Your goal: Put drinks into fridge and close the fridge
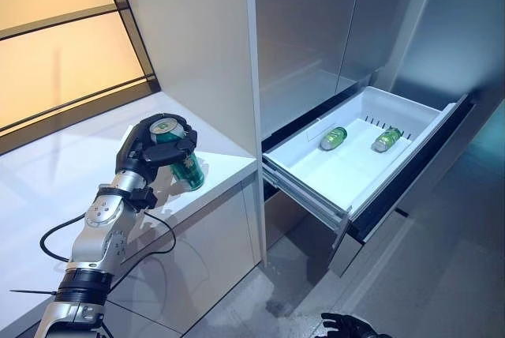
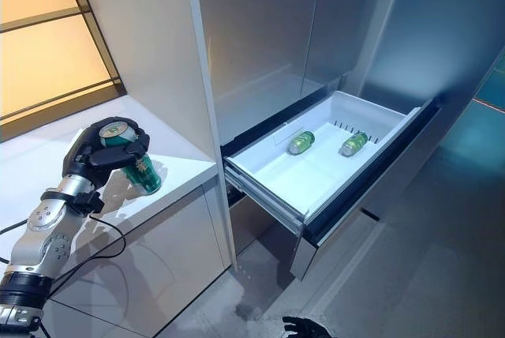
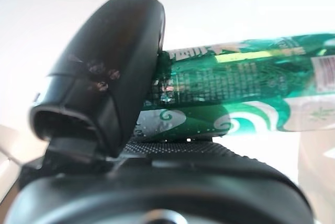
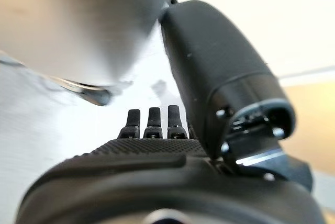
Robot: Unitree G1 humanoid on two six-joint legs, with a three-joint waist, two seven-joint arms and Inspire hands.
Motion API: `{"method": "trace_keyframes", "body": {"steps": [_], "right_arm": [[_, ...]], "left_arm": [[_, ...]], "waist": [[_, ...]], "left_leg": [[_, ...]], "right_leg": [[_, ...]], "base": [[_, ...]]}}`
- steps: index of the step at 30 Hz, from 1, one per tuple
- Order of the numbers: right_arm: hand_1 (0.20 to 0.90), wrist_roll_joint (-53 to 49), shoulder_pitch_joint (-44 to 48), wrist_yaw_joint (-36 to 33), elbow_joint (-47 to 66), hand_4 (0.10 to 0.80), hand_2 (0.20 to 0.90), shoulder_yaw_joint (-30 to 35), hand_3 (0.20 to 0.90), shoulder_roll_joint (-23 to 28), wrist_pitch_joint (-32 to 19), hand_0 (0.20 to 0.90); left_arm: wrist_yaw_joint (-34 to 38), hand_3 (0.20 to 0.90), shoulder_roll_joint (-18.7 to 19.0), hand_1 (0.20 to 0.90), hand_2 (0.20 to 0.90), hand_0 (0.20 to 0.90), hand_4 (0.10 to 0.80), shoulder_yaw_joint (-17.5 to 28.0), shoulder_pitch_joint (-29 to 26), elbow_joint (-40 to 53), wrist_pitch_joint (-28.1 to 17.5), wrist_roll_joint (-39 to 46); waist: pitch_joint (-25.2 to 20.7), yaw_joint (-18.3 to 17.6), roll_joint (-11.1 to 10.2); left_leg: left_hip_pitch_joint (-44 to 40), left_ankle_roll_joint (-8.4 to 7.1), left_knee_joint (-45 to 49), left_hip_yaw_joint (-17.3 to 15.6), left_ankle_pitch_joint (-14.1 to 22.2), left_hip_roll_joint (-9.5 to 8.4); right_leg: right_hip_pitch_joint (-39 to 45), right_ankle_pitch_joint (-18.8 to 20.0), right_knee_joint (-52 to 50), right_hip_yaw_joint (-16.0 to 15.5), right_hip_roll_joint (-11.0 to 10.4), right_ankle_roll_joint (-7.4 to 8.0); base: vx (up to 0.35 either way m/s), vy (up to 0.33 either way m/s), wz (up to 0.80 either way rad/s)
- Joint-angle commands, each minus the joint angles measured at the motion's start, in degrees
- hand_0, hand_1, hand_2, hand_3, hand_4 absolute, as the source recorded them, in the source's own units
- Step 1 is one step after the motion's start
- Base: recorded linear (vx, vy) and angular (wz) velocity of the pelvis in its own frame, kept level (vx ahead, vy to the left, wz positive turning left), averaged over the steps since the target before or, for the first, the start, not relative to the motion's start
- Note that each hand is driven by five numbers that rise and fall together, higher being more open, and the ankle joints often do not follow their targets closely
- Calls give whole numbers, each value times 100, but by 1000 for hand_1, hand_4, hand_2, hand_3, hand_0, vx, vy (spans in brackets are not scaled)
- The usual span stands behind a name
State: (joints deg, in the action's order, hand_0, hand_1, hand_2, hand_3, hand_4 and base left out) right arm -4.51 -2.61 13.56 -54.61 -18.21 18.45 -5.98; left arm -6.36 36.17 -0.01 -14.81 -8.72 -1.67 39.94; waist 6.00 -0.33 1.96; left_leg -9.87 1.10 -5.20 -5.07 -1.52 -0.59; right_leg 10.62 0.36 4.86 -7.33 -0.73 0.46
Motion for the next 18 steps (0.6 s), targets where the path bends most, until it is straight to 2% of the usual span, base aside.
{"method": "trace_keyframes", "body": {"steps": [1,3,4,5,7,12,18], "right_arm": [[900,-535,436,-105,1560,800,900,-23,900,64,-508,900],[900,-662,232,25,2892,800,900,-40,900,14,-524,900],[900,-704,192,145,3107,800,900,-40,900,28,-746,900],[900,-763,205,220,3745,800,900,2,900,88,-515,900],[900,-935,269,426,4513,800,900,70,900,241,-561,900],[900,-1414,580,504,5661,800,900,202,900,415,-478,900],[900,-1749,941,548,6581,800,900,303,900,419,-428,900]], "left_arm": [[-658,200,-129,300,300,300,100,-142,-950,862,-1053,697],[-1106,200,-218,300,300,300,100,-243,-842,1199,-1092,998],[-1327,200,-242,300,300,300,100,-286,-794,1280,-1124,1120],[-1458,200,-268,300,300,300,100,-352,-710,1449,-1186,1160],[-1797,200,-311,300,300,300,100,-449,-541,1731,-1275,1249],[-2359,200,-398,300,300,300,100,-592,-348,2075,-1504,1191],[-2746,200,-427,300,300,300,100,-711,-304,2528,-1363,894]], "waist": [[-250,-198,14],[-233,-277,-2],[-227,-295,-4],[-219,-316,-5],[-210,-331,-5],[-209,-311,7],[-230,-275,27]], "left_leg": [[-105,23,78,-36,499,-153],[-100,28,73,-41,487,-150],[-104,32,67,-41,486,-150],[-102,35,61,-39,478,-150],[-101,50,46,-29,463,-153],[-87,86,41,-10,460,-162],[-62,124,49,3,474,-173]], "right_leg": [[-252,-525,-544,190,6,356],[-271,-526,-561,196,-3,374],[-271,-524,-560,199,-4,380],[-281,-518,-560,208,-1,385],[-295,-504,-558,235,11,386],[-314,-487,-546,297,24,371],[-343,-472,-538,351,34,354]], "base": [[0,0,0],[-20,-9,-4],[-20,-5,-6],[-15,0,-5],[-13,5,-8],[-6,7,-9],[-1,1,-1]]}}
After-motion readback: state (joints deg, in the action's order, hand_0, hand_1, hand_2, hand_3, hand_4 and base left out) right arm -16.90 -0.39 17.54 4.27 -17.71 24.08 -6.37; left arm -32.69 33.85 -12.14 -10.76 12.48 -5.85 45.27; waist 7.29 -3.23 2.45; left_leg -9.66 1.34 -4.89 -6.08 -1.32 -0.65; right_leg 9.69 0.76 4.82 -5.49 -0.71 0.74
